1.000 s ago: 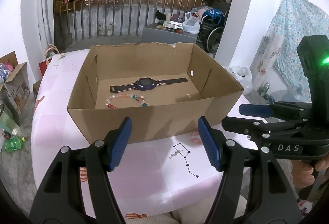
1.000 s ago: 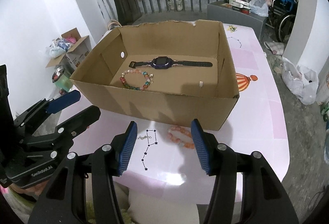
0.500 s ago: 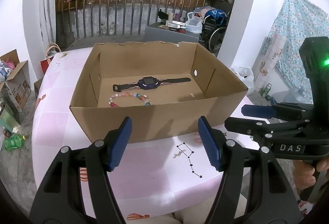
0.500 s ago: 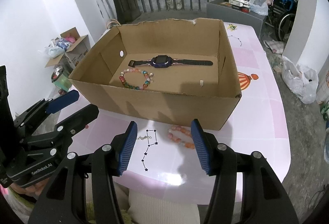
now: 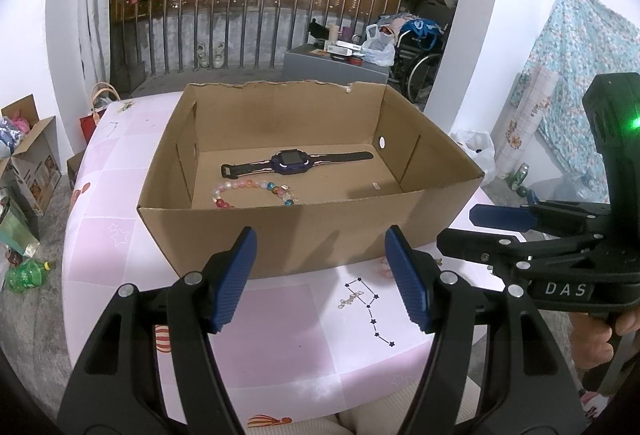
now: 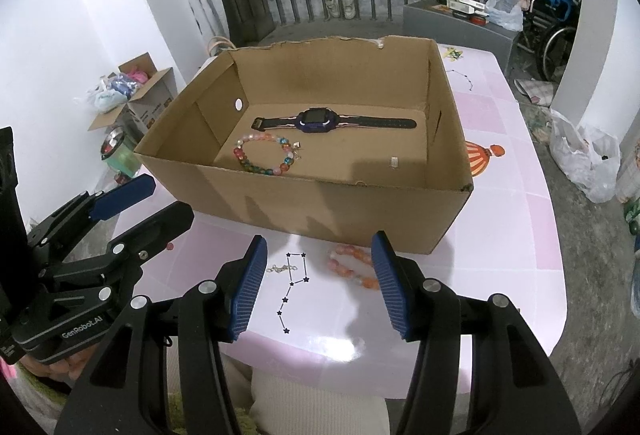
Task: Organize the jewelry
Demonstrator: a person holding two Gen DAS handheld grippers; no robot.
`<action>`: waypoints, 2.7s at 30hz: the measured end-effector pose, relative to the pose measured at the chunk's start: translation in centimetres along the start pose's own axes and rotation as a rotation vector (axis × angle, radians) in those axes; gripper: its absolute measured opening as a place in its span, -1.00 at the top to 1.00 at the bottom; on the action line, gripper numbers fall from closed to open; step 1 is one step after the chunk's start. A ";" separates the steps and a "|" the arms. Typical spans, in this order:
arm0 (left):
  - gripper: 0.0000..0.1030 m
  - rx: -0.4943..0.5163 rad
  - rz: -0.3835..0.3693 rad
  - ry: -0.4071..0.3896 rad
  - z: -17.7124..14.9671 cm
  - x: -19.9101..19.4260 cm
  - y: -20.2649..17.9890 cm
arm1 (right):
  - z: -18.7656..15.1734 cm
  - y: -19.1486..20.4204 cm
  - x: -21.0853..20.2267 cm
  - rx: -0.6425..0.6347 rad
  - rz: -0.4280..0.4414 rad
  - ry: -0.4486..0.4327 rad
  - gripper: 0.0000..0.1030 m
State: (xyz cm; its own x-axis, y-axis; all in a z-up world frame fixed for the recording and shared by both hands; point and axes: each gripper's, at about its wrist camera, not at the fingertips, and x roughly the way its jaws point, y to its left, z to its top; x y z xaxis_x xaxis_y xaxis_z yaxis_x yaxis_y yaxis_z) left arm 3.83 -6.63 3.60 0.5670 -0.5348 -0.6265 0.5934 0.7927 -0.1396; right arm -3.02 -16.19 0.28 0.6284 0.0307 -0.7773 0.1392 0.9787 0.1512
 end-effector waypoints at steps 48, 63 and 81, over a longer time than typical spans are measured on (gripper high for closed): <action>-0.28 0.392 -0.268 0.097 -3.5 9.6 -7.1 | -4.6 -10.1 4.6 0.095 0.069 0.005 0.07; 0.83 0.508 -0.257 0.212 -4.8 13.2 -9.4 | -5.0 -11.4 6.0 0.130 0.077 0.024 0.07; 0.84 0.316 -0.106 0.257 -5.9 10.6 -2.7 | -5.2 -7.8 5.8 -0.018 0.037 0.011 0.19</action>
State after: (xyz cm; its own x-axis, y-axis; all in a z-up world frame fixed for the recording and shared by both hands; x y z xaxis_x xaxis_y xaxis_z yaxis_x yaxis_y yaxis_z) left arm 4.90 -12.67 -7.15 0.3559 -0.4862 -0.7981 0.8095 0.5872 0.0033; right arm -4.47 -22.63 -8.62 0.6243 0.0691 -0.7781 0.1024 0.9802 0.1693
